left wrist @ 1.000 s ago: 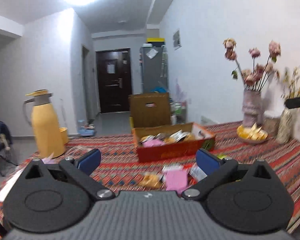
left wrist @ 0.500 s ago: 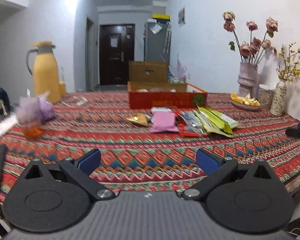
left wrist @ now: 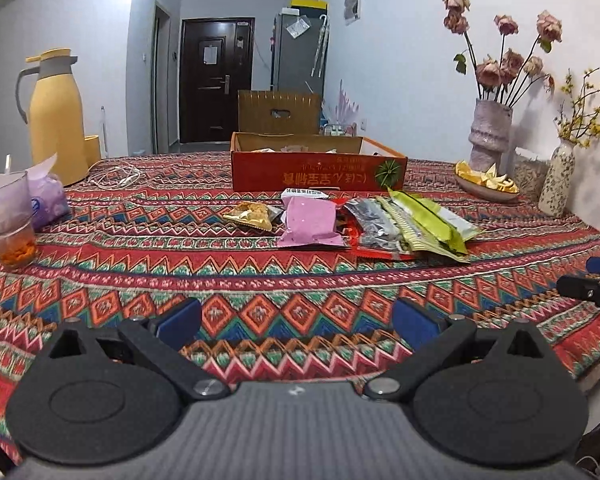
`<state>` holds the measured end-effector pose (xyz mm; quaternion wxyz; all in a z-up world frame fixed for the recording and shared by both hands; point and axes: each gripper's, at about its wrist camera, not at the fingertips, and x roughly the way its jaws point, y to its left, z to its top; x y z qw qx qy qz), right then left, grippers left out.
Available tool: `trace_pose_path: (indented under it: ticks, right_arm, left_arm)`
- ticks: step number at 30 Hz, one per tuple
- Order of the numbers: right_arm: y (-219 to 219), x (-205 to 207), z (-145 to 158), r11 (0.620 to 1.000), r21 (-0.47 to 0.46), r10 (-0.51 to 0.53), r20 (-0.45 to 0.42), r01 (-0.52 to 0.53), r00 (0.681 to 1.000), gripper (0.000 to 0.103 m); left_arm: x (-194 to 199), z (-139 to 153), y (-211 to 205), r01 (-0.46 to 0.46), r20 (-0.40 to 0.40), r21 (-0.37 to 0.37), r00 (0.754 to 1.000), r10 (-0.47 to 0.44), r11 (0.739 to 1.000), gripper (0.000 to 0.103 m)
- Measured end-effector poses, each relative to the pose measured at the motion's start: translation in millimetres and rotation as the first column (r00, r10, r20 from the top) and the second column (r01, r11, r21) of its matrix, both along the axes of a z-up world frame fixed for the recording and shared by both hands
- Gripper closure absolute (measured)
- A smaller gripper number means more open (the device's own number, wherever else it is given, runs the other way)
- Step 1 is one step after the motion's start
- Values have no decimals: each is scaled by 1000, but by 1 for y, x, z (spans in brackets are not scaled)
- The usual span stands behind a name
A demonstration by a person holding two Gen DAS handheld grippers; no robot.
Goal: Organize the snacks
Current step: 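Grasp a cookie packet with the left tool while the right tool grasps a pumpkin-seed crisp packet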
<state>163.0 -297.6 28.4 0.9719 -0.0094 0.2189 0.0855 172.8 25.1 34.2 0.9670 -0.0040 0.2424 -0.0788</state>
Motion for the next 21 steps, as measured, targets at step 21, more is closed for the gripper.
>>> trace_pose_path:
  ticks: [21]
  right_arm:
    - [93,223,44,978,184,125,-152,-96,980,10]
  left_arm:
    - [257,-31,14,101,-186,118,979,-78,988,23]
